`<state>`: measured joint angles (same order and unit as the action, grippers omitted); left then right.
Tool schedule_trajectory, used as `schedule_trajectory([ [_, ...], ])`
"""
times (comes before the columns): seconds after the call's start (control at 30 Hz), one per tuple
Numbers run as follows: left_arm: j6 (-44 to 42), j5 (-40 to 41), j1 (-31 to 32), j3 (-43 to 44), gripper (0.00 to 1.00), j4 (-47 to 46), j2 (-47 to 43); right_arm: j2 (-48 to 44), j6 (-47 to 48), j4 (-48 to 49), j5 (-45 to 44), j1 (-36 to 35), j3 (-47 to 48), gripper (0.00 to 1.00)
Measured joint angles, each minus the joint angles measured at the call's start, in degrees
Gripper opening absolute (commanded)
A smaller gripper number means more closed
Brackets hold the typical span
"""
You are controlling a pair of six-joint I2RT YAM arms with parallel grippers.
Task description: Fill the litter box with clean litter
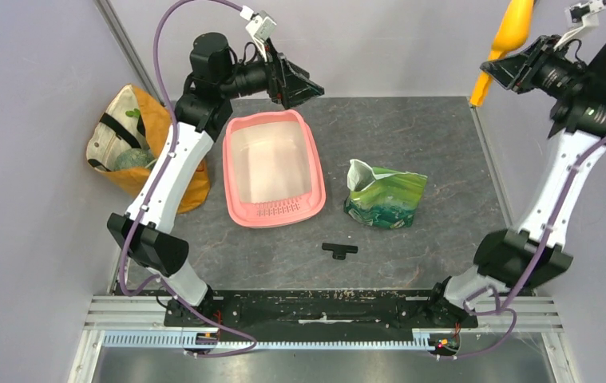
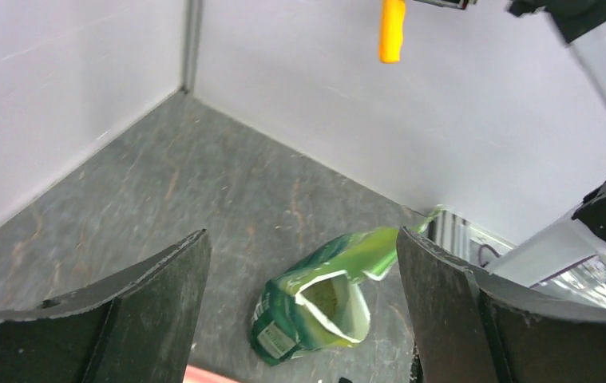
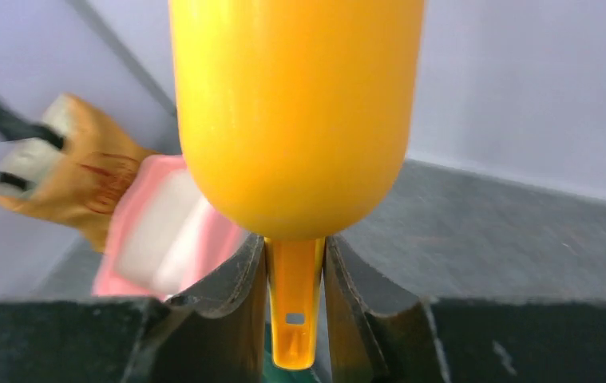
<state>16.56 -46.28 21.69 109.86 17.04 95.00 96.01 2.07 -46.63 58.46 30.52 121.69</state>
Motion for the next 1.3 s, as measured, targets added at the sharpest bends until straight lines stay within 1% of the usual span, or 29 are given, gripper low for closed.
schedule_trajectory([
  [0.1,2.5,-3.5,1.1,0.0,0.91,-5.8,0.0,-10.1,-30.5,36.3,6.8,-2.4,-17.0,0.17],
  [0.13,3.5,-4.3,1.9,0.0,0.91,-7.7,0.0,-11.0,-38.8,45.6,8.6,-3.7,-19.2,0.17],
  [0.23,5.3,-6.4,5.1,-0.2,0.91,-13.1,0.1,-10.8,-58.7,68.0,9.7,-7.8,-22.9,0.16],
  [0.3,6.0,-6.9,8.0,-0.6,0.92,-16.0,0.1,-10.7,-68.5,78.0,9.8,-10.2,-25.0,0.16],
  [0.37,6.6,-7.2,11.1,-0.8,0.92,-18.4,0.4,-10.8,-74.7,84.7,9.6,-12.0,-26.8,0.16],
  [0.47,8.4,-7.3,14.7,-1.2,0.93,-21.7,1.2,-11.8,-79.3,90.1,9.1,-14.5,-29.5,0.16],
  [0.63,12.6,-6.5,17.7,-2.5,0.93,-25.0,2.8,-14.6,-81.2,93.0,8.4,-18.5,-34.7,0.16],
  [0.77,15.9,-4.7,18.5,-3.6,0.93,-26.3,3.8,-16.1,-80.8,93.0,7.8,-21.2,-36.6,0.16],
  [0.9,20.1,-3.8,19.3,-4.3,0.93,-28.8,4.9,-17.5,-76.8,89.7,7.1,-24.1,-38.0,0.15],
  [1.0,21.8,-3.1,19.9,-4.6,0.88,-29.7,5.5,-18.5,-74.4,87.6,6.6,-26.4,-39.4,0.16],
  [1.03,22.4,-2.9,20.1,-4.7,0.85,-29.8,5.7,-18.8,-73.7,87.1,6.4,-27.1,-39.9,0.16],
  [1.07,22.9,-2.6,20.3,-4.7,0.78,-30.1,5.9,-19.2,-73.0,86.3,6.1,-28.0,-40.4,0.16],
  [1.13,23.8,-2.2,20.5,-4.8,0.57,-30.6,6.1,-19.6,-71.4,85.0,5.8,-29.3,-41.1,0.16],
  [1.2,24.6,-1.9,20.6,-4.8,0.32,-31.0,6.3,-19.9,-69.9,83.6,5.6,-30.0,-41.7,0.18],
  [1.23,25.0,-2.0,20.5,-4.8,0.14,-31.1,6.3,-20.0,-69.0,82.6,5.6,-30.1,-41.8,0.21],
  [1.27,24.9,-1.8,20.4,-4.8,0.02,-31.0,6.4,-20.2,-68.4,81.6,5.5,-30.2,-41.9,0.29],
  [1.3,25.5,-1.5,20.3,-4.9,0.02,-30.8,6.5,-20.4,-67.2,81.0,5.3,-30.2,-41.9,0.37],
])
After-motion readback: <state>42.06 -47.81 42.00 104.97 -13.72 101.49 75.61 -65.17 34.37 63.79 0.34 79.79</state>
